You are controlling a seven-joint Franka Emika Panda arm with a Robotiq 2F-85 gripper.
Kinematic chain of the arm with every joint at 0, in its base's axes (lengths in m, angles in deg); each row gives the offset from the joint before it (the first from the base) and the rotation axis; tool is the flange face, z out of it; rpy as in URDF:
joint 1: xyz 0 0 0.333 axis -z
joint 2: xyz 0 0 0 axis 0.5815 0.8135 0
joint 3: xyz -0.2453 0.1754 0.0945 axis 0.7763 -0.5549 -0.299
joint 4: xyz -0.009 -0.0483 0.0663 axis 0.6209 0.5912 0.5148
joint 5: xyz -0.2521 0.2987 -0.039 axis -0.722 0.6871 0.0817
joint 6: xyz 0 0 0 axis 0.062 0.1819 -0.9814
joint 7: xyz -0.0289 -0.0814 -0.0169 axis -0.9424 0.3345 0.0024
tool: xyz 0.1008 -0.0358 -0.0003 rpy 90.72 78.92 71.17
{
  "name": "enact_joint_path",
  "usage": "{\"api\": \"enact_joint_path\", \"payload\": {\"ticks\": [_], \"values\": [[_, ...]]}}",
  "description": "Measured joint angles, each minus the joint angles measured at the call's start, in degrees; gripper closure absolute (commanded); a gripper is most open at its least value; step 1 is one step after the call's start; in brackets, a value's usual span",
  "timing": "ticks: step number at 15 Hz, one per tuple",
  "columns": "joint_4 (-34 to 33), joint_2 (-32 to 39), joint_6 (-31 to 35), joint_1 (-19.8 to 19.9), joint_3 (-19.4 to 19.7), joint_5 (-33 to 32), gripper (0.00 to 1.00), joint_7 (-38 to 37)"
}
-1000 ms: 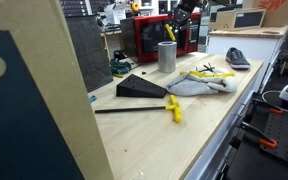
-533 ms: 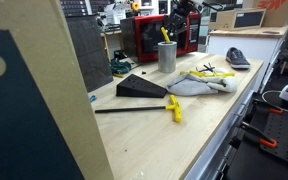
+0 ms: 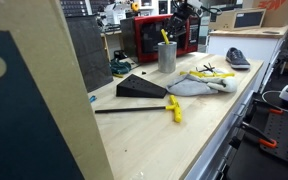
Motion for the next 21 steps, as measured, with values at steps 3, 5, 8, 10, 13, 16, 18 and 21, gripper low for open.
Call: {"api": "enact_joint_path", "payload": {"ticks": [3, 5, 8, 10, 13, 16, 18, 21], "values": [[-0.02, 1.0, -0.78, 0.92, 0.05, 2.27, 0.99, 2.16], [-0.02, 1.79, -1.51, 1.51, 0.13, 3.59, 0.99, 3.38], [-0.11, 2.45, -2.57, 2.35, 0.52, 4.61, 0.99, 3.99], [-0.11, 2.62, -2.93, 2.58, 1.34, 4.61, 0.99, 3.99], [-0.13, 2.72, -3.58, 2.95, 2.19, 4.61, 0.99, 3.97], [-0.13, 2.7, -3.63, 2.95, 2.39, 4.61, 0.68, 3.7], [-0.24, 2.62, -3.63, 2.95, 2.56, 4.28, 0.55, 2.95], [-0.38, 1.89, -2.98, 2.91, 2.99, 2.12, 0.33, -0.29]]}}
